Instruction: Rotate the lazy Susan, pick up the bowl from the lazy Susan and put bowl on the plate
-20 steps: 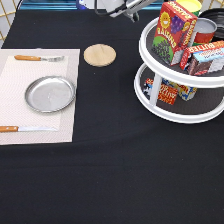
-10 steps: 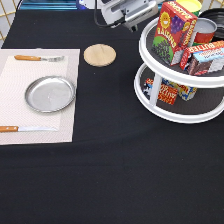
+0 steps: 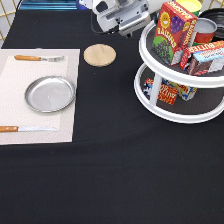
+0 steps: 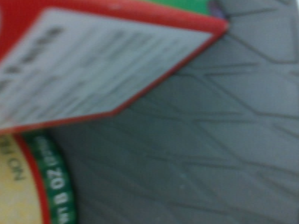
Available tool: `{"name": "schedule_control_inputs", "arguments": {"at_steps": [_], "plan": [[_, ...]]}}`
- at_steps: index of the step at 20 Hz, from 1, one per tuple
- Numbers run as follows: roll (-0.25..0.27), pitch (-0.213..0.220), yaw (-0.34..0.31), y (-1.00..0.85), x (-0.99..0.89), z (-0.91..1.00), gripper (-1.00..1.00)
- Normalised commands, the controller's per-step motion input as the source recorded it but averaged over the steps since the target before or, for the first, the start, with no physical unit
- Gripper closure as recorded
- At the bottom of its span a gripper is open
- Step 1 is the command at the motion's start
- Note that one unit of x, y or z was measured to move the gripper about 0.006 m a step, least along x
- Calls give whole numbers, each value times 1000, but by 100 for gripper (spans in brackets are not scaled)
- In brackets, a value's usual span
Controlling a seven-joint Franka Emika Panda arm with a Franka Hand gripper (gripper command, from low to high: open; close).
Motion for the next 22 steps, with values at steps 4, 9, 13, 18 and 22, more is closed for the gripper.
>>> {"name": "schedule_control_inputs", "arguments": {"at_steps": [4,9,13,18,22], "plan": [[207,1,0,-122,0,-313,-100],[196,0,-2,-62,25,-212,-100],[160,0,0,-56,41,-19,-100],[110,-1,0,-9,199,0,-100],[44,-7,0,-15,436,0,-100]]}}
